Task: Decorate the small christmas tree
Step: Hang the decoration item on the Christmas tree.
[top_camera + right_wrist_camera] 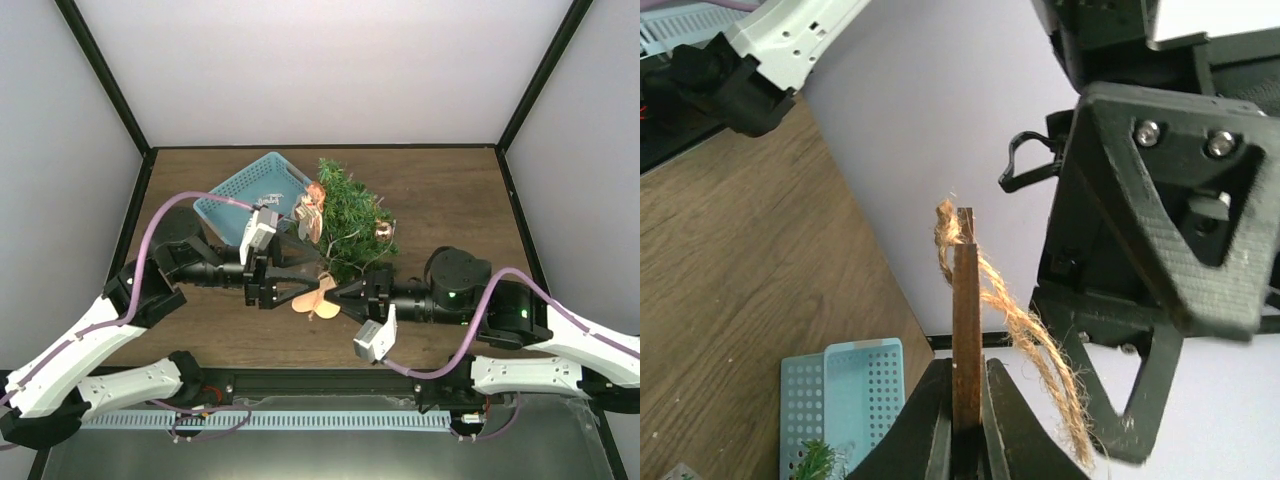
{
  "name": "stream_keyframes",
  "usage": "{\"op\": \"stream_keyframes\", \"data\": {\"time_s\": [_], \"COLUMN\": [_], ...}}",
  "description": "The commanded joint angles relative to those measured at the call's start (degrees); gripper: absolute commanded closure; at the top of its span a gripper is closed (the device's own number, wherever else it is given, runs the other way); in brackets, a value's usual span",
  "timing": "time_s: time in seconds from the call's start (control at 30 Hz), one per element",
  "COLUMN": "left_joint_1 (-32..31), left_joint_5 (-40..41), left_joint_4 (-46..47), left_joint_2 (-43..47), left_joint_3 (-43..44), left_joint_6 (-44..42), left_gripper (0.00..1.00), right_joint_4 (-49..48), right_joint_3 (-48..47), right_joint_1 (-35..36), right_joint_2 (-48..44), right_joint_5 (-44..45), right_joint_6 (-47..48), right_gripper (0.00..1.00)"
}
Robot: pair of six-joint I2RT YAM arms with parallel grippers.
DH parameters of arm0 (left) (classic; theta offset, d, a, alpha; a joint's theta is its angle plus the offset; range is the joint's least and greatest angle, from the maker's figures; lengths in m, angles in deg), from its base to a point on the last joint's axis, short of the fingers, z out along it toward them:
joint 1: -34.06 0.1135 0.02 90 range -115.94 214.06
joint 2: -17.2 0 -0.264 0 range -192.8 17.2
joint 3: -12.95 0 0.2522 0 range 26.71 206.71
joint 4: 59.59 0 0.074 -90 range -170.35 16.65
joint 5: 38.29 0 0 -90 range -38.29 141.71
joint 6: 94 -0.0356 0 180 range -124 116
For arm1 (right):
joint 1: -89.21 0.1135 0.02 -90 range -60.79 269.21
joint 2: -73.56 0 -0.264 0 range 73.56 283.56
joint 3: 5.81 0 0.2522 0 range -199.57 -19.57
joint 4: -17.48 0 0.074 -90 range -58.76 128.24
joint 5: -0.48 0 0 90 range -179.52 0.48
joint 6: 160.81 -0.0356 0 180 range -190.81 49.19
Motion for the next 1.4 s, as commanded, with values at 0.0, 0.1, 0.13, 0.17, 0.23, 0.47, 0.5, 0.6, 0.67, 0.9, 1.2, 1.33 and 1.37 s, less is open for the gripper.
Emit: {"op": "stream_keyframes", "data": {"time_s": [0.0,0.1,0.13,0.17,0.23,0.47,0.5,0.6,0.67,0.9,1.2,1.33,1.37], "left_joint_1": [0.0,0.0,0.0,0.0,0.0,0.1,0.0,0.0,0.0,0.1,0.0,0.0,0.1], "left_joint_5": [-0.4,0.2,0.2,0.8,3.5,-1.3,-1.5,-1.9,-2.8,-3.1,-5.6,-5.0,-4.4], "left_joint_4": [-3.9,-5.2,-5.7,-6.2,-7.4,-2.5,-2.2,-2.4,-1.3,-0.9,1.6,2.1,2.5], "left_joint_2": [-1.0,-1.3,-1.4,-1.3,-1.1,0.4,0.4,0.4,0.6,-0.2,-1.3,-0.7,-0.3], "left_joint_3": [0.8,0.8,0.7,0.7,0.9,-1.0,-1.2,-1.4,-1.8,-2.0,-2.4,-2.5,-2.6], "left_joint_6": [-2.8,-2.7,-2.7,-2.7,-1.7,3.5,3.9,3.9,4.4,5.1,6.6,6.3,6.3], "left_gripper": [0.36,0.36,0.36,0.36,0.36,0.48,0.51,0.56,0.59,0.50,0.65,0.86,0.91], "right_joint_4": [0.5,0.1,0.0,-0.4,-0.9,-1.1,-1.3,-1.6,-1.6,-1.7,-1.3,-1.1,-1.1], "right_joint_3": [-3.2,-3.3,-3.1,-3.0,-2.6,-1.9,-1.7,-1.2,-1.2,-0.7,-0.5,-0.4,-0.4], "right_joint_1": [0.3,0.3,0.3,0.4,0.3,0.4,0.4,0.3,0.4,0.4,0.3,0.3,0.3], "right_joint_2": [0.9,1.5,1.6,1.5,1.4,1.2,1.0,0.5,0.4,-0.1,-0.4,-0.4,-0.4], "right_joint_5": [-1.7,-1.8,-1.9,-2.0,-2.1,-1.5,-1.6,-1.4,-1.2,-1.2,-0.7,-0.4,-0.4], "right_joint_6": [1.3,1.4,1.4,1.4,1.4,0.9,0.8,0.6,0.3,-0.3,-0.6,-1.0,-1.3], "right_gripper": [0.99,0.99,0.99,0.99,0.99,0.99,0.99,0.99,0.99,0.99,0.99,0.99,0.99]}}
